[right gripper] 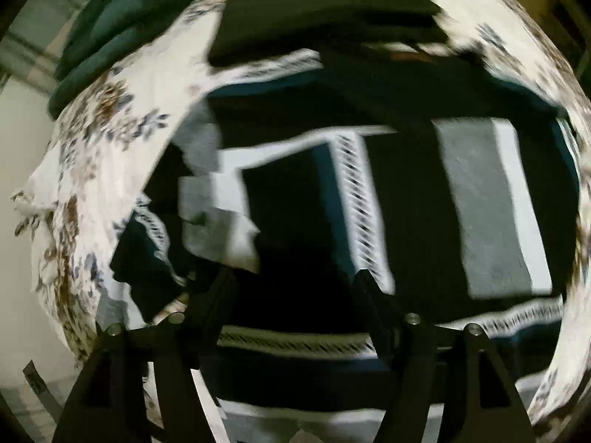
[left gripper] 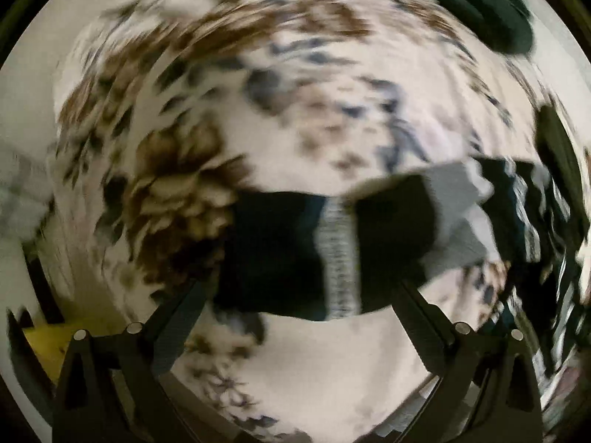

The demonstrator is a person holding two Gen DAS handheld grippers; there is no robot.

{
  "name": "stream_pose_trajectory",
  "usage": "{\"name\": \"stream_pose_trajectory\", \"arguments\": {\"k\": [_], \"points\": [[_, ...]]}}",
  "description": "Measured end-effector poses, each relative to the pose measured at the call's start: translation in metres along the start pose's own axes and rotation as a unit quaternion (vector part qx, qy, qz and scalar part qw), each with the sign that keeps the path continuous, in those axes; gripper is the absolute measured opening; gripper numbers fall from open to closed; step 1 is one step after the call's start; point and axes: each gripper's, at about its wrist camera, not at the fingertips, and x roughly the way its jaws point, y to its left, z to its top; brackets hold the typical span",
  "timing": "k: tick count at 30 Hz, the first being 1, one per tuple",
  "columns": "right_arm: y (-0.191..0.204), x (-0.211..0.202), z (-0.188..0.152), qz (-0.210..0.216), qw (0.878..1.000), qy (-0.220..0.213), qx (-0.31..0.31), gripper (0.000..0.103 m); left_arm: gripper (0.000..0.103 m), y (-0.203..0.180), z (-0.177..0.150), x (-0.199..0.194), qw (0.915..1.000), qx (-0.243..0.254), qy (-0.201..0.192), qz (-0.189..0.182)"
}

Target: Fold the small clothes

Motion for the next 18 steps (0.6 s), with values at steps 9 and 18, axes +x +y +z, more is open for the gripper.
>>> {"name": "stream_pose_trajectory", "arguments": {"k": [9, 18], "points": [[-0.032, 0.030, -0.014, -0.032, 0.998, 0.033, 0.044, 0.069, 0.098, 0.052, 0.015, 0.059, 0.9955, -0.083, 0.023, -0.039], [-0.008, 0.034, -0.019, -0.048, 0.998, 0.031, 0.003, 0.069, 0.006, 0.013, 0.040, 0.030, 0.9959, -0.042, -0.058, -0.056]]}}
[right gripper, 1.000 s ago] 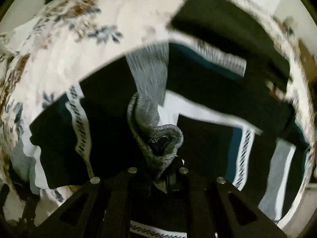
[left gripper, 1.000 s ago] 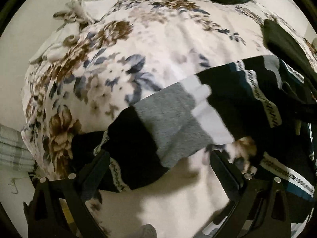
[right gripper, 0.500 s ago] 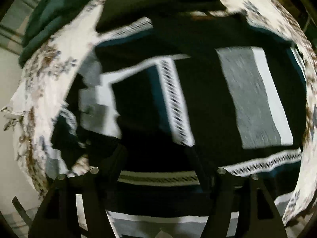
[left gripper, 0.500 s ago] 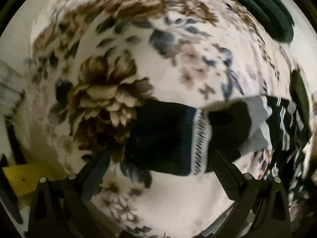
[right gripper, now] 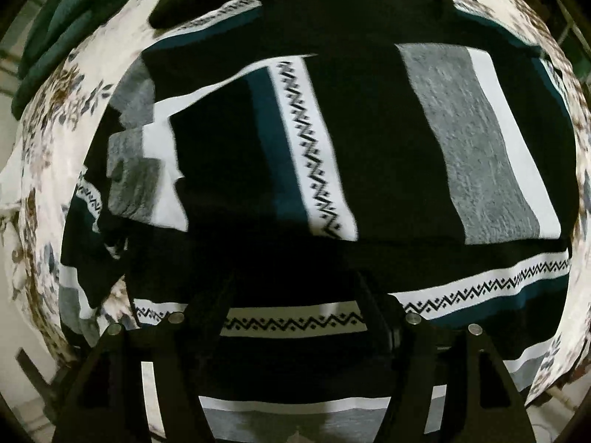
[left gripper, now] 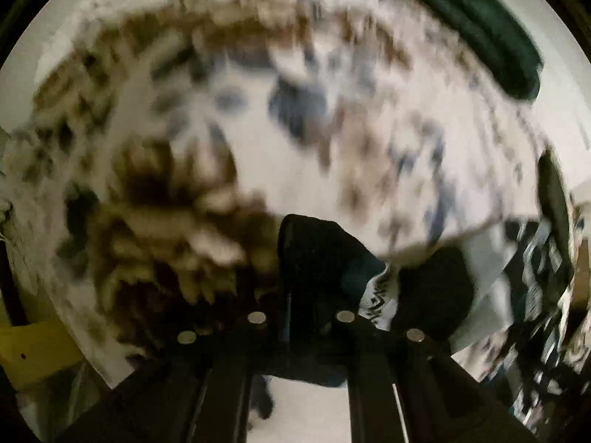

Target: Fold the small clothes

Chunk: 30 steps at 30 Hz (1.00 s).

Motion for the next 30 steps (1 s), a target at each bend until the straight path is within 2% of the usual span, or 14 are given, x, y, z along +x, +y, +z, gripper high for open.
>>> {"name": "stream_pose_trajectory", "arguments": {"k": [3, 5, 8, 12, 13, 14, 16, 21, 23, 25, 26, 27, 28, 30], "points": [[0.009, -0.004, -0.003, -0.003, 1.000, -0.007, -0.014, 0.069, 0.006, 0.016, 0.028, -0.032, 0.9975, -0.038, -0.059, -0.004], [0.014, -0.006, -0.004, -0.002, 1.000, -0.007, -0.017, 0.069, 0.006, 0.037, 0.044, -0.034, 0.9953, -0.064, -0.072, -0.010], [0.020, -0.004, -0.004, 0.001, 1.000, 0.000, -0.014, 0.069, 0.007, 0.072, 0.056, -0.020, 0.9918, -0.117, -0.049, -0.016], [0.029, 0.003, -0.006, 0.008, 1.000, 0.011, -0.011, 0.069, 0.014, 0.097, 0.040, 0.000, 0.9804, -0.181, 0.006, -0.077], [0.032, 0.004, -0.007, 0.008, 1.000, 0.012, -0.012, 0.069, 0.023, 0.098, 0.031, 0.004, 0.9753, -0.198, 0.021, -0.097], [0.033, 0.005, -0.008, 0.007, 1.000, 0.013, -0.015, 0.069, 0.042, 0.098, 0.020, 0.009, 0.9710, -0.211, 0.035, -0.108], [0.036, 0.008, -0.009, 0.006, 1.000, 0.015, -0.019, 0.069, 0.060, 0.097, -0.006, 0.015, 0.9598, -0.239, 0.054, -0.136], [0.040, 0.012, -0.008, 0.000, 1.000, 0.017, -0.017, 0.069, 0.060, 0.090, -0.023, 0.049, 0.9190, -0.331, 0.062, -0.205], [0.037, 0.011, -0.006, -0.004, 1.000, 0.014, -0.011, 0.069, 0.060, 0.083, -0.014, 0.054, 0.9151, -0.348, 0.047, -0.197], [0.033, 0.010, -0.003, -0.006, 1.000, 0.012, -0.005, 0.069, 0.058, 0.072, 0.000, 0.051, 0.9268, -0.337, 0.038, -0.162], [0.030, 0.008, -0.001, -0.005, 1.000, 0.010, 0.000, 0.069, 0.051, 0.063, 0.007, 0.046, 0.9386, -0.315, 0.028, -0.138], [0.026, 0.006, 0.000, -0.003, 1.000, 0.007, 0.006, 0.069, 0.039, 0.055, 0.013, 0.040, 0.9486, -0.293, 0.014, -0.119], [0.022, 0.004, 0.002, -0.001, 1.000, 0.004, 0.011, 0.069, 0.011, 0.047, 0.019, 0.035, 0.9576, -0.269, 0.002, -0.103], [0.013, 0.002, 0.005, 0.004, 1.000, 0.002, 0.020, 0.069, 0.006, 0.028, 0.032, 0.023, 0.9718, -0.222, -0.015, -0.079]]}}
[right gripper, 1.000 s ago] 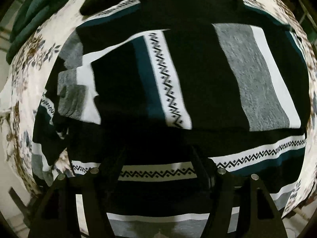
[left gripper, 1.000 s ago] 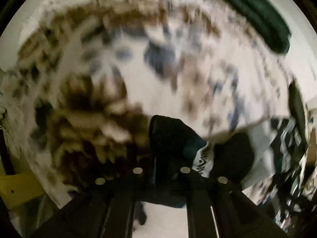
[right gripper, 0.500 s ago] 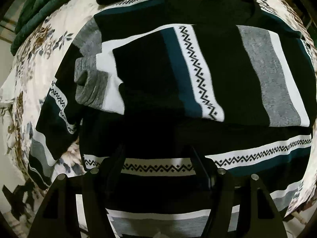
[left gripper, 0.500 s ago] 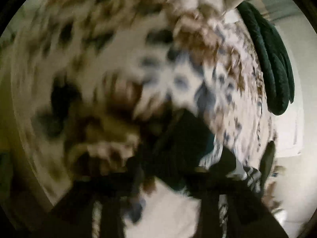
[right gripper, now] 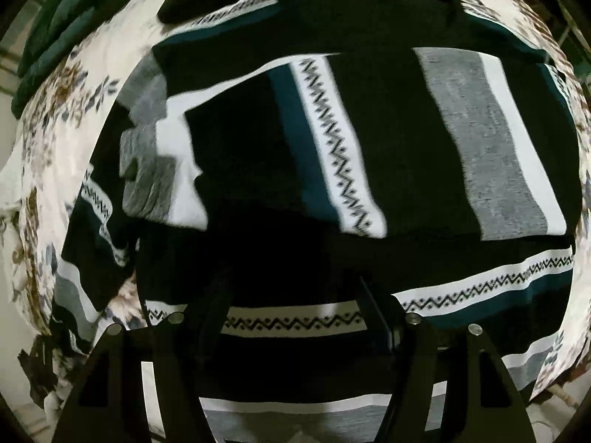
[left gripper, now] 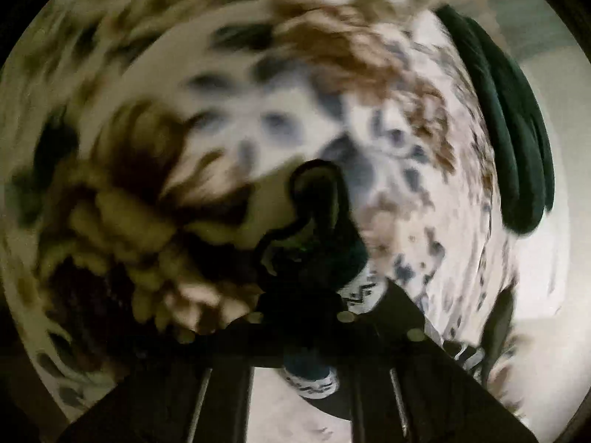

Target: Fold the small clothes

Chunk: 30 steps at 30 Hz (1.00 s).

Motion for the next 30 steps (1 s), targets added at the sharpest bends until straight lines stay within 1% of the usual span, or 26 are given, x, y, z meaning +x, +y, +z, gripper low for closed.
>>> {"name": "stream_pose_trajectory", "arguments": {"k": [3, 5, 6, 8, 10, 11, 12, 16, 17, 18, 19, 21, 22, 23, 26, 28, 29, 30], "points": [[-0.014, -0.003, 0.003, 0.009, 1.000, -0.003, 0.014, 0.069, 0.005, -0.028, -0.002, -0.016, 0.9981, 0.050, -0.032, 0.014], [-0.026, -0.006, 0.005, 0.016, 1.000, -0.007, 0.023, 0.069, 0.005, -0.053, -0.007, -0.030, 0.9947, 0.087, -0.052, 0.016], [-0.033, -0.009, 0.005, 0.021, 0.999, -0.010, 0.029, 0.069, 0.005, -0.060, -0.012, -0.034, 0.9926, 0.105, -0.060, 0.016], [-0.046, -0.013, 0.006, 0.030, 0.999, -0.013, 0.037, 0.069, 0.005, -0.092, -0.029, -0.054, 0.9813, 0.168, -0.092, 0.018], [-0.065, -0.018, 0.009, 0.038, 0.998, -0.016, 0.046, 0.069, 0.005, -0.117, -0.049, -0.066, 0.9697, 0.218, -0.108, 0.020], [-0.071, -0.020, 0.010, 0.038, 0.998, -0.016, 0.049, 0.069, 0.005, -0.137, -0.062, -0.071, 0.9629, 0.244, -0.114, 0.017], [-0.081, -0.022, 0.012, 0.040, 0.998, -0.018, 0.052, 0.069, 0.005, -0.153, -0.076, -0.075, 0.9579, 0.263, -0.115, 0.009], [-0.127, -0.034, 0.021, 0.047, 0.996, -0.027, 0.066, 0.069, 0.005, -0.229, -0.148, -0.073, 0.9358, 0.339, -0.096, -0.022], [-0.136, -0.036, 0.022, 0.050, 0.996, -0.029, 0.070, 0.069, 0.005, -0.253, -0.178, -0.071, 0.9270, 0.363, -0.085, -0.036], [-0.146, -0.038, 0.024, 0.053, 0.995, -0.032, 0.073, 0.069, 0.005, -0.268, -0.196, -0.069, 0.9211, 0.379, -0.079, -0.045], [-0.156, -0.041, 0.026, 0.053, 0.995, -0.034, 0.076, 0.069, 0.005, -0.287, -0.220, -0.067, 0.9129, 0.398, -0.072, -0.056], [-0.178, -0.048, 0.028, 0.053, 0.995, -0.041, 0.080, 0.069, 0.005, -0.325, -0.278, -0.062, 0.8950, 0.436, -0.053, -0.080], [-0.192, -0.053, 0.029, 0.052, 0.994, -0.045, 0.083, 0.069, 0.005, -0.338, -0.297, -0.059, 0.8896, 0.446, -0.043, -0.089], [-0.202, -0.057, 0.029, 0.050, 0.994, -0.048, 0.087, 0.069, 0.005, -0.353, -0.326, -0.057, 0.8823, 0.458, -0.029, -0.103], [-0.240, -0.067, 0.031, 0.044, 0.992, -0.053, 0.103, 0.069, 0.005, -0.386, -0.394, -0.050, 0.8623, 0.489, 0.008, -0.132], [-0.269, -0.071, 0.032, 0.038, 0.992, -0.053, 0.111, 0.069, 0.006, -0.399, -0.429, -0.044, 0.8510, 0.505, 0.031, -0.141], [-0.279, -0.073, 0.033, 0.036, 0.991, -0.052, 0.115, 0.069, 0.007, -0.405, -0.446, -0.039, 0.8441, 0.515, 0.049, -0.142], [-0.288, -0.072, 0.033, 0.034, 0.991, -0.051, 0.118, 0.069, 0.009, -0.409, -0.456, -0.034, 0.8395, 0.523, 0.058, -0.135]]}}
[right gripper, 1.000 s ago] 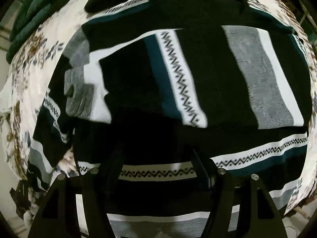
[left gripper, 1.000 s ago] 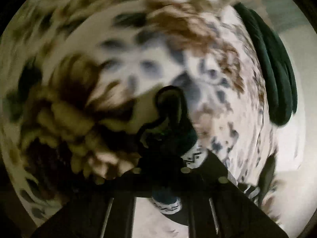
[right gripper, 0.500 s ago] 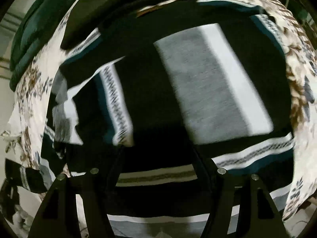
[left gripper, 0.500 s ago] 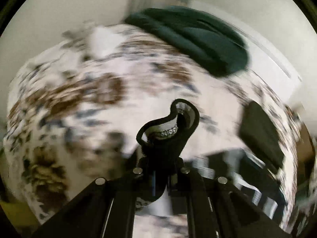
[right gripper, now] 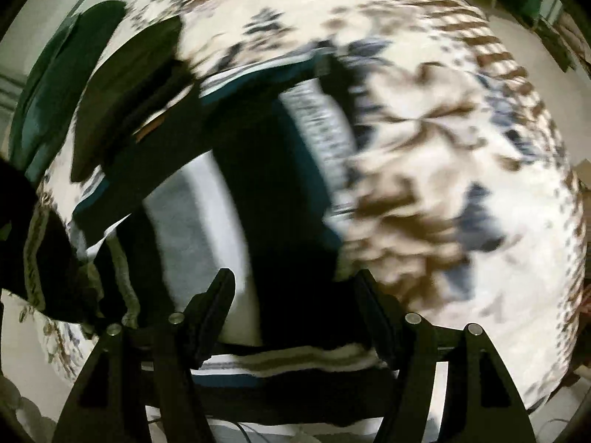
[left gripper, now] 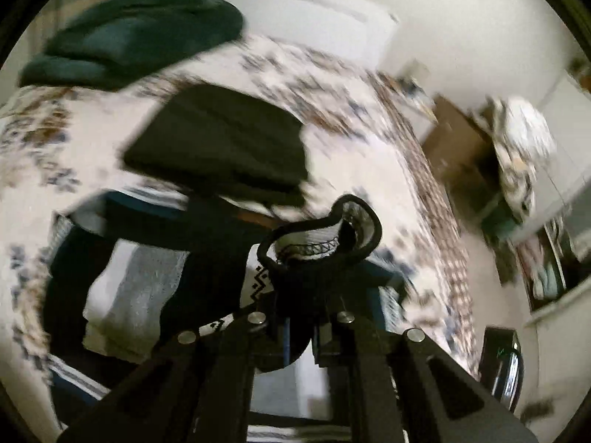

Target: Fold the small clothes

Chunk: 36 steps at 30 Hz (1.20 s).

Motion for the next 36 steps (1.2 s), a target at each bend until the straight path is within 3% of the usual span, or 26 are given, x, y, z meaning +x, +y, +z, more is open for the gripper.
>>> {"name": "stream_pose_trajectory", "arguments": {"k": [3, 6, 8, 11, 16, 21, 23, 26, 29, 31, 33, 36], "points": [[-0.026, 0.000, 0.005, 0.004, 1.000, 0.010, 0.008, 0.069, 0.009, -0.013, -0.009, 0.014, 0.9995, 0.017, 0.025, 0.011], [-0.041, -0.002, 0.008, 0.017, 1.000, 0.018, 0.012, 0.069, 0.026, -0.005, -0.017, 0.012, 0.9993, 0.010, 0.023, 0.026], [-0.042, -0.003, 0.011, 0.032, 0.999, 0.022, 0.013, 0.069, 0.060, 0.016, -0.018, 0.005, 0.9989, 0.002, 0.017, 0.043], [-0.042, -0.008, 0.019, 0.055, 0.998, 0.026, 0.012, 0.069, 0.083, 0.049, -0.022, -0.011, 0.9966, -0.010, -0.003, 0.081], [-0.015, -0.013, 0.036, 0.101, 0.995, 0.025, 0.000, 0.069, 0.084, 0.130, -0.026, -0.038, 0.9847, -0.062, -0.006, 0.163], [0.034, -0.004, 0.058, 0.133, 0.990, 0.035, -0.005, 0.069, 0.084, 0.198, -0.043, -0.052, 0.9625, -0.101, 0.006, 0.252], [0.064, 0.000, 0.069, 0.133, 0.991, 0.029, -0.018, 0.069, 0.084, 0.216, -0.050, -0.049, 0.9564, -0.116, 0.015, 0.268], [0.115, 0.018, 0.078, 0.091, 0.994, 0.026, -0.056, 0.080, 0.084, 0.231, -0.058, -0.043, 0.9503, -0.129, 0.025, 0.282], [0.158, 0.049, 0.081, 0.030, 0.993, 0.037, -0.112, 0.080, 0.084, 0.236, -0.064, -0.034, 0.9499, -0.134, 0.039, 0.280], [0.170, 0.061, 0.080, -0.015, 0.989, 0.040, -0.138, 0.072, 0.084, 0.237, -0.063, -0.030, 0.9513, -0.135, 0.044, 0.273], [0.159, 0.054, 0.078, -0.041, 0.991, 0.026, -0.122, 0.008, 0.084, 0.237, -0.062, -0.030, 0.9540, -0.135, 0.045, 0.264], [0.115, 0.027, 0.071, -0.045, 0.997, 0.002, -0.066, 0.009, 0.084, 0.236, -0.060, -0.030, 0.9583, -0.131, 0.042, 0.250]]}}
